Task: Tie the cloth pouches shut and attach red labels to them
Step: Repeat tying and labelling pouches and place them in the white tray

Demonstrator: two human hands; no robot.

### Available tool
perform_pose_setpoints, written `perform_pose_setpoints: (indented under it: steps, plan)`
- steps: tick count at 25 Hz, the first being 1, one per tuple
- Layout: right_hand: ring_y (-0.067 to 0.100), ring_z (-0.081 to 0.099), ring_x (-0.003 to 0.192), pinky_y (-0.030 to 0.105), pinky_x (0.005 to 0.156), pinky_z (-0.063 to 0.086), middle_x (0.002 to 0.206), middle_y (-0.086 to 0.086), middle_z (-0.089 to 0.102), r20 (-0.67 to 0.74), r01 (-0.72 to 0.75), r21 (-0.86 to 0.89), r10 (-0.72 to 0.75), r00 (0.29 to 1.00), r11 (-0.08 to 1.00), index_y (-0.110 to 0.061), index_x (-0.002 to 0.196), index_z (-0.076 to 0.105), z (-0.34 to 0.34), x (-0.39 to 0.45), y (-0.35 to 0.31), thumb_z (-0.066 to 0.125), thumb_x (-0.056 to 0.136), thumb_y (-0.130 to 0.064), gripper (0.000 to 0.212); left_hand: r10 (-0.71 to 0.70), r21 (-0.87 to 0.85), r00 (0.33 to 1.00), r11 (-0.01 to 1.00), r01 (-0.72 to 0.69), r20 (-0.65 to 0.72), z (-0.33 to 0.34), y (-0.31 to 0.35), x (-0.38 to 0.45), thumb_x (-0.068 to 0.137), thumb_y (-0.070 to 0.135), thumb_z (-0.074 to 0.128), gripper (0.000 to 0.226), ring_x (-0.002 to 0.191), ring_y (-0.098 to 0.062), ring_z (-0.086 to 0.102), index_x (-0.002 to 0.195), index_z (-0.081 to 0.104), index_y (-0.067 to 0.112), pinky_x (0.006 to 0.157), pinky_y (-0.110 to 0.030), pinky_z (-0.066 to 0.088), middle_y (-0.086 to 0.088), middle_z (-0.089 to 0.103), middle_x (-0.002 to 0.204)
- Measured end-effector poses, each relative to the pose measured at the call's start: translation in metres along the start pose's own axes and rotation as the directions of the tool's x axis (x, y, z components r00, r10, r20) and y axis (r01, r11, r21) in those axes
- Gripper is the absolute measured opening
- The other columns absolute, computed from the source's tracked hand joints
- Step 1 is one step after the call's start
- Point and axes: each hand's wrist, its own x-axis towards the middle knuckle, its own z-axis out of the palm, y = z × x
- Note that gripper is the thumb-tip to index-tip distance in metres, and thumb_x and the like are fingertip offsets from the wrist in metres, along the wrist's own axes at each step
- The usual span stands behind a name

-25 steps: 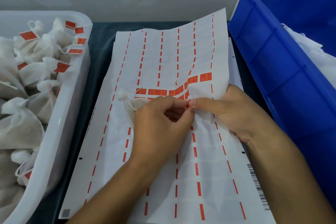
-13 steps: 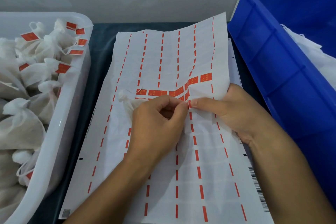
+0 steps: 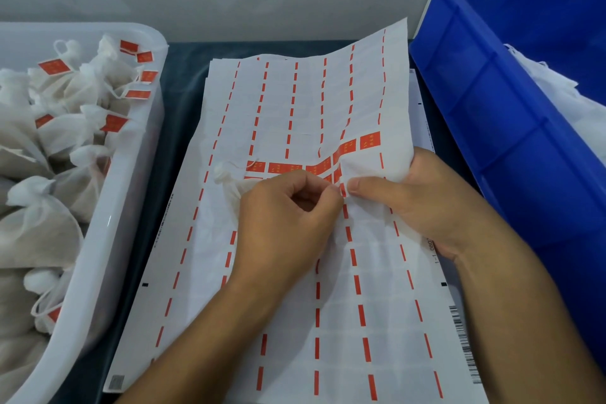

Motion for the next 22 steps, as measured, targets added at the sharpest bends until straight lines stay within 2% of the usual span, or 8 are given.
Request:
perform_pose_setpoints:
  steps: [4,8,13,18,20,22]
  plan:
    - [0.012,0.077,0.087,0.045,0.08,0.064,0.105,-0.021,0.076,-0.014,-0.016,-0.022,0.016,1.0,1.0,-0.041,0.115,0.066,0.0,-0.002,-0.004,0.074,0.09,-0.043,0.026,-0.023,-0.029,1.0,0.999,0.023,0.014,-0.002,0.001,0.002,0.09,0.039,0.073,0.016,0.074,-0.001,0.07,0.075,0.072,0.034,0.063,-0.015,0.058,0.025,0.07,0.075]
    - [0.016,0.077,0.09,0.048,0.083,0.063,0.11,-0.016,0.076,-0.02,-0.028,-0.033,0.027,0.999,0.999,-0.037,0.121,0.066,0.0,-0.004,-0.007,0.072,0.092,-0.043,0.031,0.017,0.021,0.998,1.0,-0.018,0.056,-0.005,0.005,0.001,0.089,0.04,0.076,0.016,0.074,0.004,0.068,0.074,0.07,0.038,0.06,-0.006,0.052,0.029,0.068,0.075]
    - [0.015,0.075,0.097,0.047,0.086,0.062,0.116,-0.017,0.074,-0.034,-0.012,-0.069,0.01,0.999,0.998,-0.037,0.124,0.065,0.001,-0.006,-0.009,0.072,0.091,-0.041,0.034,0.039,0.133,0.999,0.99,-0.042,0.025,0.0,0.008,0.001,0.091,0.038,0.071,0.019,0.079,0.009,0.063,0.072,0.066,0.037,0.058,-0.003,0.049,0.034,0.065,0.08]
    - [0.012,0.074,0.099,0.044,0.086,0.062,0.117,-0.019,0.073,-0.043,0.005,-0.099,-0.009,0.999,0.995,-0.039,0.126,0.065,0.0,-0.007,-0.01,0.072,0.092,-0.042,0.035,0.026,0.209,0.999,0.977,-0.031,0.027,0.004,0.008,0.003,0.091,0.041,0.068,0.02,0.077,0.009,0.061,0.073,0.064,0.033,0.058,-0.012,0.054,0.019,0.065,0.066]
    - [0.012,0.073,0.099,0.042,0.084,0.062,0.118,-0.02,0.073,-0.05,0.01,-0.113,-0.015,0.999,0.994,-0.04,0.127,0.064,0.0,-0.006,-0.009,0.072,0.091,-0.043,0.037,0.029,0.258,0.999,0.965,-0.039,0.043,0.006,0.01,0.003,0.091,0.041,0.065,0.022,0.076,0.007,0.06,0.071,0.06,0.033,0.054,-0.013,0.049,0.018,0.062,0.065]
    - [0.011,0.074,0.097,0.039,0.081,0.062,0.116,-0.021,0.073,-0.052,0.013,-0.11,-0.019,0.998,0.994,-0.041,0.126,0.064,0.0,-0.006,-0.008,0.072,0.091,-0.044,0.036,0.032,0.317,0.998,0.947,-0.047,0.053,0.008,0.013,0.003,0.091,0.042,0.063,0.025,0.065,-0.002,0.061,0.069,0.056,0.033,0.051,-0.01,0.04,0.018,0.059,0.063]
